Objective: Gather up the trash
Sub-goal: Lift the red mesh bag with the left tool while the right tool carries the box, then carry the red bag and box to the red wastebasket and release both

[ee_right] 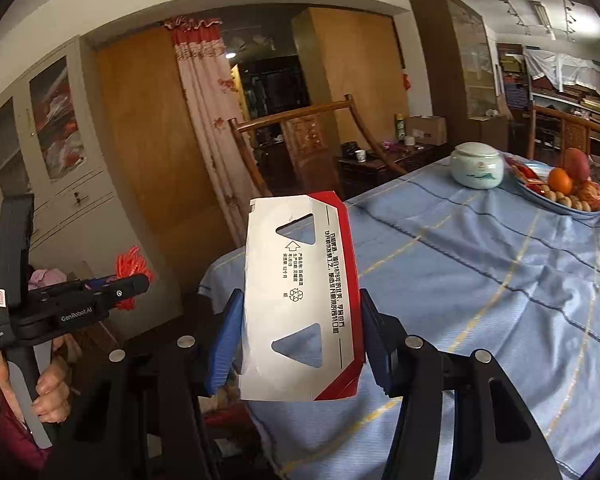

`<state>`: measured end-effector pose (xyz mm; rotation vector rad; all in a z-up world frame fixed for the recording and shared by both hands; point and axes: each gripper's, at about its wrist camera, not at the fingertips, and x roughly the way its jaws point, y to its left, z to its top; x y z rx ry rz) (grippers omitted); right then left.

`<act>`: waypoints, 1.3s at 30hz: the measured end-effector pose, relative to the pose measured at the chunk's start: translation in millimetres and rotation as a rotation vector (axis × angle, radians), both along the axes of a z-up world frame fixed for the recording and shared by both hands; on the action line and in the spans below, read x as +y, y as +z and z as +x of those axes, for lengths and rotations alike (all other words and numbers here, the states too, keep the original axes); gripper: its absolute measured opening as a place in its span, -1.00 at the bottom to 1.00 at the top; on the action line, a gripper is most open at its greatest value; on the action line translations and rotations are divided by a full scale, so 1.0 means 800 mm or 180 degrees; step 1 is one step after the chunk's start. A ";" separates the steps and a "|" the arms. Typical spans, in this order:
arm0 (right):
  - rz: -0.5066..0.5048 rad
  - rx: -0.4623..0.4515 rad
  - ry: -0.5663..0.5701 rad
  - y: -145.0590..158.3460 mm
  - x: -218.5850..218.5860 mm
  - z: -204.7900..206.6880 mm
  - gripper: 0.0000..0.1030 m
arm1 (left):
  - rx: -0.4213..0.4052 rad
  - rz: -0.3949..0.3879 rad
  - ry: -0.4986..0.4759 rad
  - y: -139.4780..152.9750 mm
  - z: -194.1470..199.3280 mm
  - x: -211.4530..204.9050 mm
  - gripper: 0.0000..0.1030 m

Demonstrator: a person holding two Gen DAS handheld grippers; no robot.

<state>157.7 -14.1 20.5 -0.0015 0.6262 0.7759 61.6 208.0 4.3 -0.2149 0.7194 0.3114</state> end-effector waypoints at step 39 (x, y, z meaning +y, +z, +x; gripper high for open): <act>-0.1610 0.0834 0.1241 -0.209 0.357 -0.021 0.29 | 0.0887 -0.0585 0.1525 -0.221 -0.043 0.249 0.65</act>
